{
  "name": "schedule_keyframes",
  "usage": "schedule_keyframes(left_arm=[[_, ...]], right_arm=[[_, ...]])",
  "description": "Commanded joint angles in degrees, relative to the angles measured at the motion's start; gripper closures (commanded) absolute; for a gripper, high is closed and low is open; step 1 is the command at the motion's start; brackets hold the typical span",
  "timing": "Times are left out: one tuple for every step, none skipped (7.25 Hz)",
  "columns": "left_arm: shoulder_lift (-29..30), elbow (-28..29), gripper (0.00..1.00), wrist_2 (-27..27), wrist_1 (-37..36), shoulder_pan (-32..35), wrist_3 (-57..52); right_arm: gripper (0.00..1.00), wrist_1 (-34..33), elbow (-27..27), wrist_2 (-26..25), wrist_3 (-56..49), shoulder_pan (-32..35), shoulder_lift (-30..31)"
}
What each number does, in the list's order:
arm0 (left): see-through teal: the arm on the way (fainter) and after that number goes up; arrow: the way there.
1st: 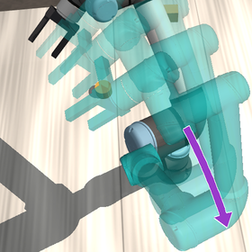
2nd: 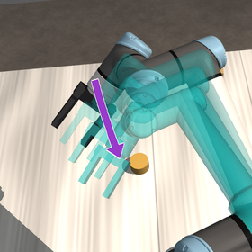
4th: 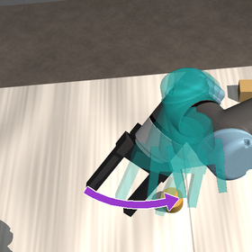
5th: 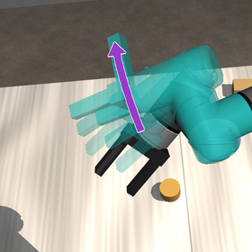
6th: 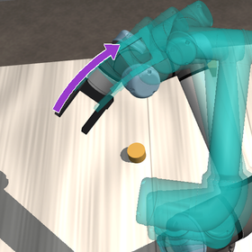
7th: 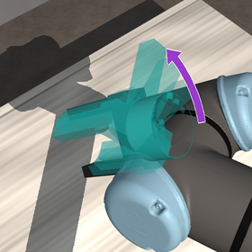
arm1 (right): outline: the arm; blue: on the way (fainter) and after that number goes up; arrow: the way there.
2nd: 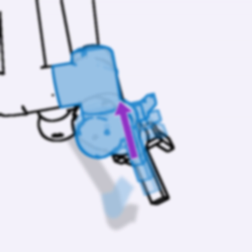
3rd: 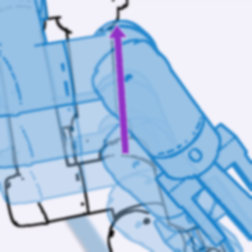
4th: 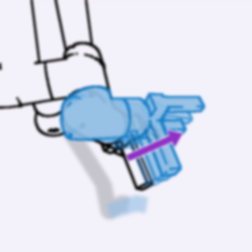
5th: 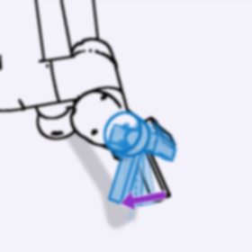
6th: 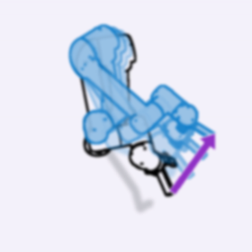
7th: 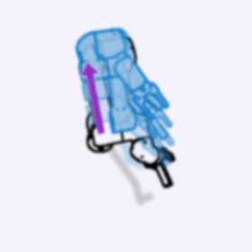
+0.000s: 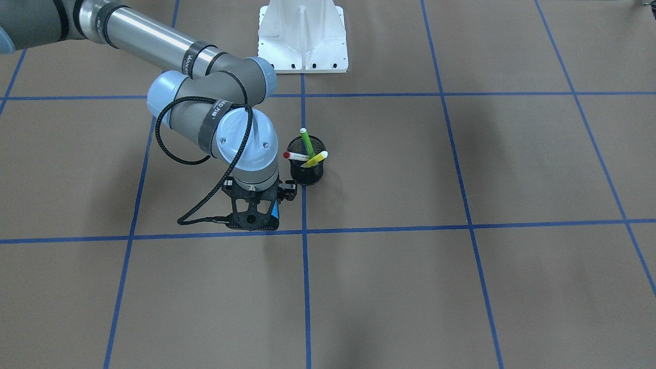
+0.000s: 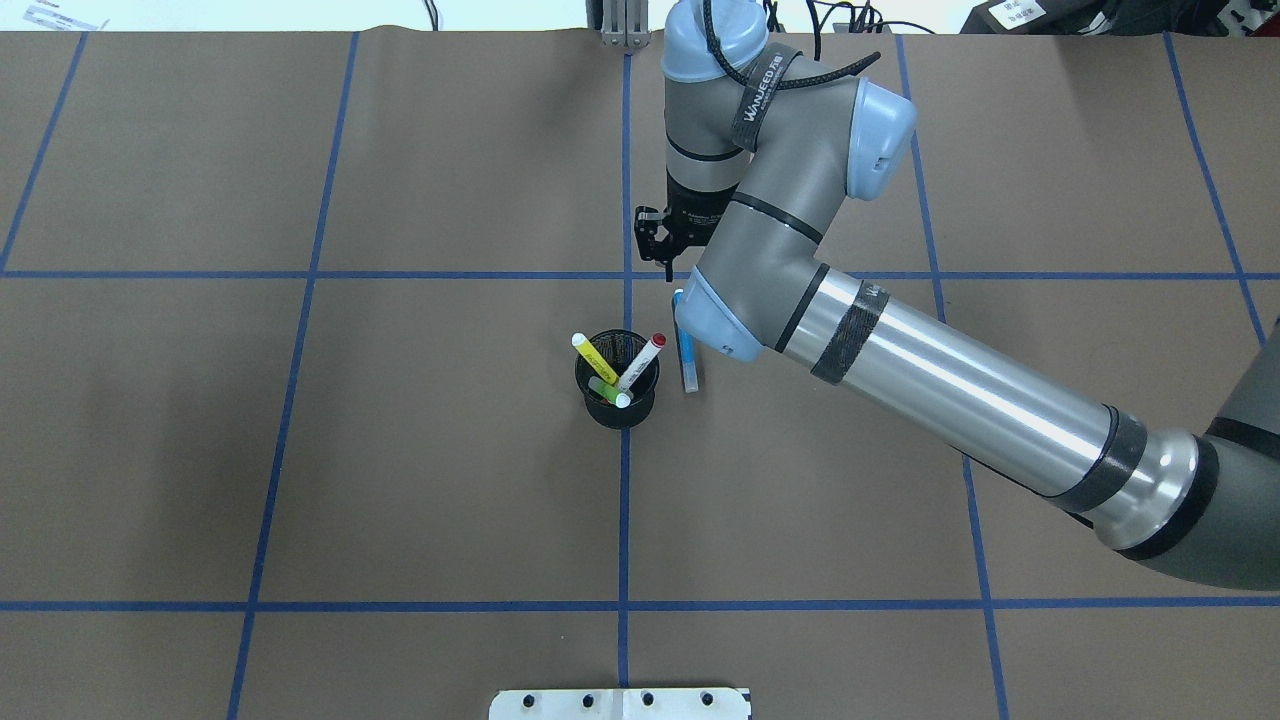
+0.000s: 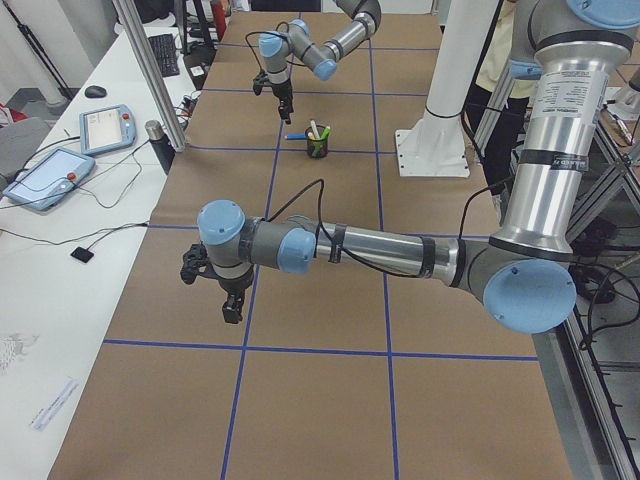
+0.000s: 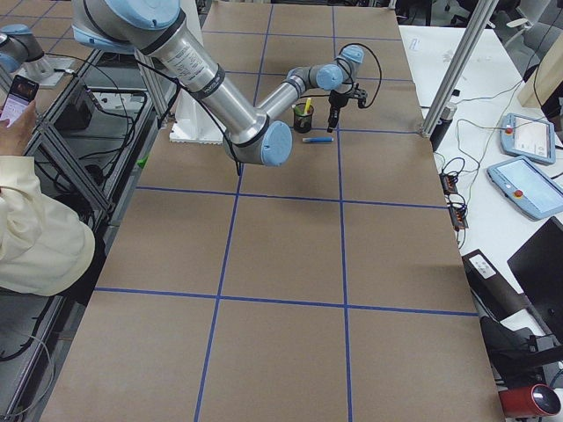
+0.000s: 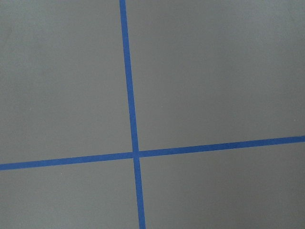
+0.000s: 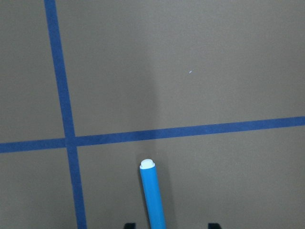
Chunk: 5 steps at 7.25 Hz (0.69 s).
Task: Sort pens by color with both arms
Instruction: 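Lower the blue marker beside the cup and open the right gripper, then retract the right arm while the left arm swings toward the cup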
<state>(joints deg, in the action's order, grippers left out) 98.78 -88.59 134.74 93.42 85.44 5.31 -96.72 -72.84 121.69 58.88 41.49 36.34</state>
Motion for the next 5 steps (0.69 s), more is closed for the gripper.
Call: schedule_keyframes(left_arm=[[2.4, -0.4, 0.02, 0.0, -2.0, -0.2, 1.6], [6.6, -0.4, 0.02, -2.3, -5.9, -0.5, 4.2], [9.1, -1.2, 0.02, -2.8, -8.3, -2.4, 7.8], [11.5, -2.6, 0.02, -3.1, -10.2, -5.1, 13.2], [14.0, -4.8, 0.02, -3.3, -12.2, -8.0, 19.0]], right_arm=[[0.01, 2.2, -2.2, 0.6, -1.0, 2.0, 3.4], [0.01, 2.2, -6.3, 1.3, -4.0, 4.3, 8.4], [0.01, 1.8, -9.9, 2.8, -9.4, 7.6, 13.1], [0.01, 1.8, -12.2, 3.9, -13.6, 10.2, 17.0], [0.01, 1.4, -14.3, 3.9, -18.4, 12.6, 20.7]])
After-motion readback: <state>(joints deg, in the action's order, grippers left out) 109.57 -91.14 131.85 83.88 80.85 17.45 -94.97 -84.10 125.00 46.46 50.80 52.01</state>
